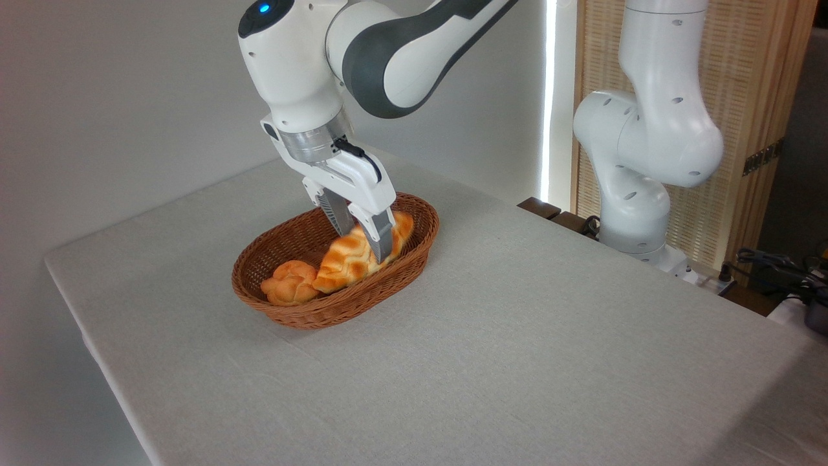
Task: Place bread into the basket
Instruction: 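Lift the braided loaf and lower it into the wicker basket, then open the gripper to release the loaf and raise it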
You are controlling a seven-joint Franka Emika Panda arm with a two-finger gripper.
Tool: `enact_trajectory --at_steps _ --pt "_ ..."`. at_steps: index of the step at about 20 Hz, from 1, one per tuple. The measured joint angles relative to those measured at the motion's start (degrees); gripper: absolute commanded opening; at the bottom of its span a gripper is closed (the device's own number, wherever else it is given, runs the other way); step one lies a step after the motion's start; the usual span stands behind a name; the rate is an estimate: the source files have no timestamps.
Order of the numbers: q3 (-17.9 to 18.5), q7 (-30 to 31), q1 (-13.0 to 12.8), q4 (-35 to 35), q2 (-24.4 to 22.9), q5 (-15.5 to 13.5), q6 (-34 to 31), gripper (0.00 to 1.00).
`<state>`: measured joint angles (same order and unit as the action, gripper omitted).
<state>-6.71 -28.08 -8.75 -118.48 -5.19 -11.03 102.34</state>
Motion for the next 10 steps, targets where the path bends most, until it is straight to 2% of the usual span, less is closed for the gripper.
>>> enact_trajectory --at_steps 7,10 --pt "0.25 0.0 0.01 0.75 -0.24 0.0 0.02 1.0" --pt "1.48 -0.11 0.2 4.07 -0.83 0.2 -0.25 1.0"
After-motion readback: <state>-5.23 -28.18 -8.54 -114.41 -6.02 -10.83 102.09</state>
